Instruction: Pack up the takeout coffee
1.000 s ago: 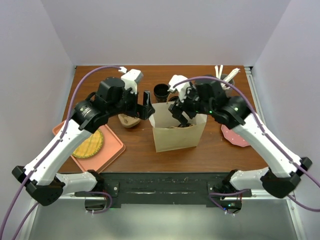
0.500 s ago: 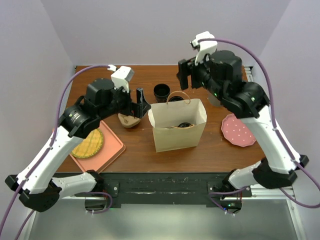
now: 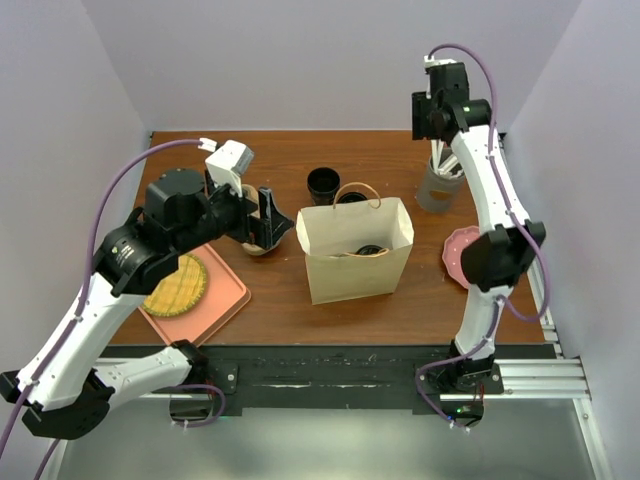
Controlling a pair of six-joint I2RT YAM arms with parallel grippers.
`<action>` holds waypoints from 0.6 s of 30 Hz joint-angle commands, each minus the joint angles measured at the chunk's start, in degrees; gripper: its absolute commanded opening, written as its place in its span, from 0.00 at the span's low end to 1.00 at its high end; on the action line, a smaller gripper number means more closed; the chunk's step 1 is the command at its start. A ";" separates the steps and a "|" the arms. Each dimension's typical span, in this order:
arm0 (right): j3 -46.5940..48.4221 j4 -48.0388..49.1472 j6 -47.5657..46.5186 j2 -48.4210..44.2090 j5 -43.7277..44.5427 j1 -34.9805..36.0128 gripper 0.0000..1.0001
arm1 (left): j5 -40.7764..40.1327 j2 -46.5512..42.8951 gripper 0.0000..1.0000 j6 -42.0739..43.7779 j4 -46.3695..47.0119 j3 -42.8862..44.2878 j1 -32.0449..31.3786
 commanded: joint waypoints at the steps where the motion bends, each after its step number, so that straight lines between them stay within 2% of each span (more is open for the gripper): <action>1: 9.49 -3.47 -2.81 4.13 -6.39 -1.48 0.60 | 0.61 -0.89 0.99 0.30 -1.42 1.51 0.20; 4: 13.10 -4.79 -5.09 8.09 -7.01 -3.59 0.57 | -0.10 -1.06 0.99 -0.84 -1.77 1.68 0.29; 10: 10.92 -2.94 -5.97 9.50 -9.56 -5.97 0.56 | 0.86 -0.27 0.99 -3.74 -0.81 0.10 0.29; 18: 13.03 -1.36 -6.67 12.66 -13.87 -6.41 0.53 | 2.36 2.18 1.00 -5.33 1.57 -0.43 0.29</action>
